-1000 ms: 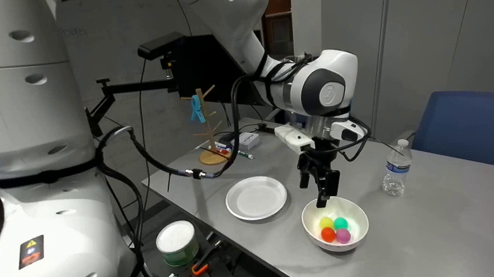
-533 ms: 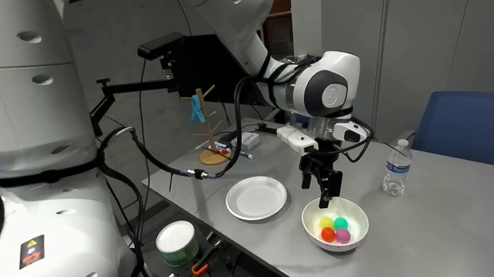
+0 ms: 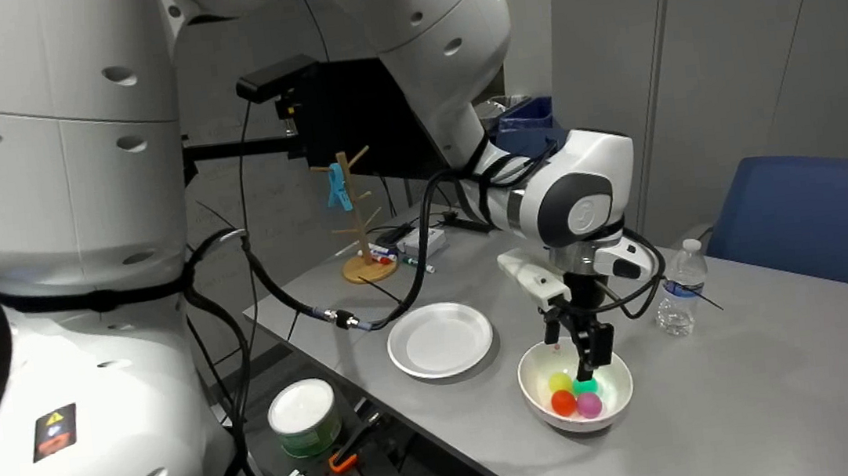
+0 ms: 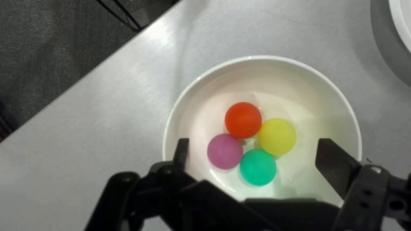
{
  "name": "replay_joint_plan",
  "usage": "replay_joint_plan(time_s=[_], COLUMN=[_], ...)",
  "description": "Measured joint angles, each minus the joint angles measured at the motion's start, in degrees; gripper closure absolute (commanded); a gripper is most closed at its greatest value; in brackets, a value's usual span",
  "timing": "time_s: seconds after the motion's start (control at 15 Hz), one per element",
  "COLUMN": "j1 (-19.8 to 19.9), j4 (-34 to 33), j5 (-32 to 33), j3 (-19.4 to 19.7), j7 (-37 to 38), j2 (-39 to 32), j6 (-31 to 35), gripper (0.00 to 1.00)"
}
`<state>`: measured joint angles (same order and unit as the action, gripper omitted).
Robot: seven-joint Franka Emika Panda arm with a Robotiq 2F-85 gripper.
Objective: Pick up the objects from the white bowl and place them on the white plate
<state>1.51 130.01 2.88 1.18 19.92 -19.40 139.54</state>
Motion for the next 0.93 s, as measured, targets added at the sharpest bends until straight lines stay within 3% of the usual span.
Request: replay_joint_plan(time_s=[0.47,0.93], j1=[-2.13,-3.49], j4=[-1.5,-3.96], j5=[0.87,1.26], j3=[0.37,2.86], j7=[-1.47,-1.48], j2=[-4.72,-8.75], j6=[7.93,9.9], gripper=[0.0,0.0])
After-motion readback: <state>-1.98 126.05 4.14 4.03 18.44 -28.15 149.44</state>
